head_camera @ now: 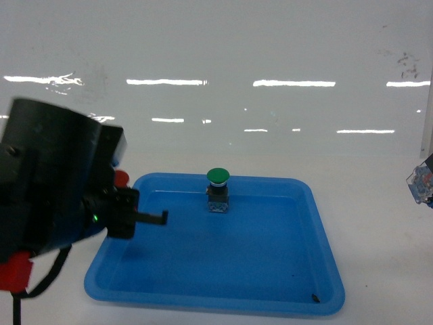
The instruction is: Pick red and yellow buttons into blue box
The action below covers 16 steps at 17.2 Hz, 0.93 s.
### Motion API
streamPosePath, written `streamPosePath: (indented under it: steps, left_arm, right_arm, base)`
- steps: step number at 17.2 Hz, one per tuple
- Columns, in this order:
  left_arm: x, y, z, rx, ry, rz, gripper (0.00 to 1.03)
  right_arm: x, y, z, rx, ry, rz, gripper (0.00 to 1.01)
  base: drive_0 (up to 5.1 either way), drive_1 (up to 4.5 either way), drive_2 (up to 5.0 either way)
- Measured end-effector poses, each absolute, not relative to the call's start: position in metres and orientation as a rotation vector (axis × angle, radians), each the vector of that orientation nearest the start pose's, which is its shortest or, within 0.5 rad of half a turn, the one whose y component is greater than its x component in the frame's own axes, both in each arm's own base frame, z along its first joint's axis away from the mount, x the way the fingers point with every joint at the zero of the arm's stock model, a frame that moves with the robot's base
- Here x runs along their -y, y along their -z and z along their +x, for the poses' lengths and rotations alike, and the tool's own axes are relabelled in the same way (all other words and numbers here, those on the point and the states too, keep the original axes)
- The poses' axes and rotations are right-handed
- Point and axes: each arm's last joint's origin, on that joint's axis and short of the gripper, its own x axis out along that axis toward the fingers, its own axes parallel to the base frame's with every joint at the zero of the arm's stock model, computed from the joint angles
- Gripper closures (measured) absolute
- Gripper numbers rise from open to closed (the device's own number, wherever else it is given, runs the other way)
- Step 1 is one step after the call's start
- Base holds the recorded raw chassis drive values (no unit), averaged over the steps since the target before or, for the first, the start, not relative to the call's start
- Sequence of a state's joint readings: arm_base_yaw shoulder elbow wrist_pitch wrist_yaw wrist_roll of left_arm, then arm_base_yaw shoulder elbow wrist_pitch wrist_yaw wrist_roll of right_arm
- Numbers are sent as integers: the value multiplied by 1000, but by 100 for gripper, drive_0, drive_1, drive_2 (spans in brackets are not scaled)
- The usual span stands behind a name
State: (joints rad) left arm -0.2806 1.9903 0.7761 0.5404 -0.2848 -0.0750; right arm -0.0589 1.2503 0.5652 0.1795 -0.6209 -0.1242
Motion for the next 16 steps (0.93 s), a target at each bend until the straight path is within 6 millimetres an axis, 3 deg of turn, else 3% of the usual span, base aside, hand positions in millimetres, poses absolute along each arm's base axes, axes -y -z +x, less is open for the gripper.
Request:
streamPosePath:
  steps: [2, 5, 16]
  left_arm:
    - [79, -107, 335, -552, -59, 105, 79]
    - [77, -127, 330, -506, -59, 104, 79]
    - [81, -135, 323, -499, -36, 101, 79]
  right_arm:
    - [-2, -201, 245, -447, -578, 52, 72]
    - [-2, -201, 245, -448, -578, 52, 72]
    - [-2, -201, 245, -447, -578, 52, 72]
  base:
    - [0, 0, 0]
    - [0, 0, 0]
    - [0, 0, 0]
